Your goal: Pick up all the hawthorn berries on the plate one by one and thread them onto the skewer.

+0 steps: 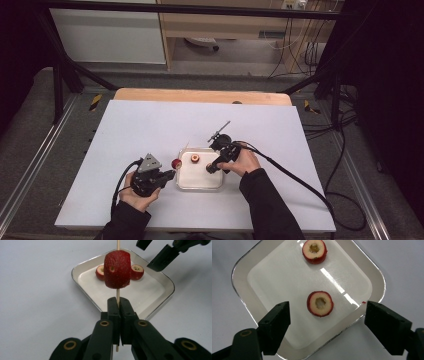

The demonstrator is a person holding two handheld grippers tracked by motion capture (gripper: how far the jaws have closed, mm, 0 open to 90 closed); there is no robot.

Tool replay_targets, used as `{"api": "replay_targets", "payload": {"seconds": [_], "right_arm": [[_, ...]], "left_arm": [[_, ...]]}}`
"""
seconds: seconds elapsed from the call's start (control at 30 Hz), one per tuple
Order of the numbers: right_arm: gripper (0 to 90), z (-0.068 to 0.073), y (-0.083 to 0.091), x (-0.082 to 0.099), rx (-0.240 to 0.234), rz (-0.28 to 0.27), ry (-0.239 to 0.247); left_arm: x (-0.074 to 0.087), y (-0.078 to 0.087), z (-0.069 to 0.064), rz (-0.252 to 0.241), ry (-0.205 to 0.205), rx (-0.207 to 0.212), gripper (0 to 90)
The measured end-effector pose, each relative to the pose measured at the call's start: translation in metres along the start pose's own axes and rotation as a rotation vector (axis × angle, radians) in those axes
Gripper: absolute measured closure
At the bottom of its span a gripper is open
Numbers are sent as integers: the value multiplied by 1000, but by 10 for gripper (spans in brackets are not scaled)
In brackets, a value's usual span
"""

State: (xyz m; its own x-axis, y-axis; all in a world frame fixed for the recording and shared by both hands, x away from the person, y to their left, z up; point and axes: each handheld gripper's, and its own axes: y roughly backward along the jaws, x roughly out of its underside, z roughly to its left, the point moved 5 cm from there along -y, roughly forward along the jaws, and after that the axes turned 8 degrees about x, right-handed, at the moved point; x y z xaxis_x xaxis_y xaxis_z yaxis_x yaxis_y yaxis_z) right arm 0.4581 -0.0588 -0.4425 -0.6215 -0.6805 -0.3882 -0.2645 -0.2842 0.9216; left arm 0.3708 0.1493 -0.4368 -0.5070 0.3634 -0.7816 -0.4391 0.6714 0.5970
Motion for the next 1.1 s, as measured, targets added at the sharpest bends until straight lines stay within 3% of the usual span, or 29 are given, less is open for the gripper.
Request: {"api": "replay_targets", "payload": {"seconds": [0.23,0.5,0.9,1.1], "right_arm": [[321,2,-8,-8,-27,30,-17],[448,2,-14,-12,-35,66,10],[543,2,-22,-11,-62,100,49],[593,3,-21,-11,-72,110,28]], "left_arm": [[0,-1,0,-3,3,2,885],[0,-1,0,-1,2,5,885],[1,-2,-1,1,0,7,884],[1,-3,-2,2,2,8,885]]}}
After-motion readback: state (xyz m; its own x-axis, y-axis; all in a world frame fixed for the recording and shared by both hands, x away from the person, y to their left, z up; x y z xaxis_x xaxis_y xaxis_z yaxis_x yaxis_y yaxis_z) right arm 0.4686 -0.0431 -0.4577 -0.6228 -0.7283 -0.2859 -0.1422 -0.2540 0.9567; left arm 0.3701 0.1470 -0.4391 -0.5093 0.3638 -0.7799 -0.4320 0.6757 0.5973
